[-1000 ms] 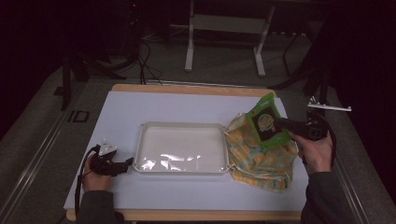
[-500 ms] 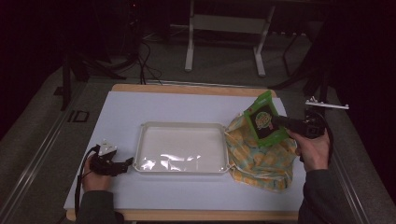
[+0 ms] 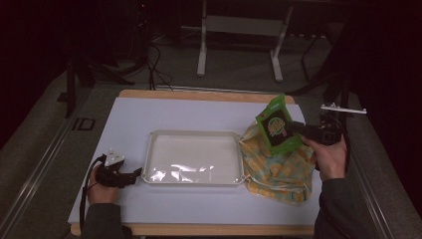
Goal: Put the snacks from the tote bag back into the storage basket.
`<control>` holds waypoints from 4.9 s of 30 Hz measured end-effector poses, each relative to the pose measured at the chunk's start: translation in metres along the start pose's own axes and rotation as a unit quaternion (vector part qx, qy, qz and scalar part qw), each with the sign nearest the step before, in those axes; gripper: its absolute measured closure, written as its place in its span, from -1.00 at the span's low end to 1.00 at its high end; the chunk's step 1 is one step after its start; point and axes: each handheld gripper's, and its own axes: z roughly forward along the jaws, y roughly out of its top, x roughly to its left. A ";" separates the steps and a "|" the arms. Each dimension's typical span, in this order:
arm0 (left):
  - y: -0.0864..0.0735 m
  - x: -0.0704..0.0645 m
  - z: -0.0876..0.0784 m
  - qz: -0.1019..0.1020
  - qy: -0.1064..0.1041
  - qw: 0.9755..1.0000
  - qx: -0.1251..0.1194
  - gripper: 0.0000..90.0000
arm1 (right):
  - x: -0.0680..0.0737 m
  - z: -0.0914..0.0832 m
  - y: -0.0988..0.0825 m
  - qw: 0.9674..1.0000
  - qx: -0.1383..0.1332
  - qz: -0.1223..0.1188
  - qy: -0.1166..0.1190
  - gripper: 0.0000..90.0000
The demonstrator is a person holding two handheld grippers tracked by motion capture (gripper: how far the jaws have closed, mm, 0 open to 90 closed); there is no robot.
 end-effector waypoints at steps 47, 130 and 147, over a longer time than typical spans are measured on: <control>-0.005 0.009 -0.009 -0.028 0.006 0.999 -0.026 -0.52 | 0.024 0.020 0.007 1.000 -0.004 -0.007 0.029 0.65; -0.005 0.008 -0.008 -0.020 0.006 1.000 -0.021 -0.52 | 0.074 0.079 0.009 0.996 0.009 -0.010 0.083 0.65; -0.005 0.008 -0.008 -0.020 0.006 1.000 -0.021 -0.52 | 0.081 0.093 0.006 0.996 0.018 -0.010 0.087 0.65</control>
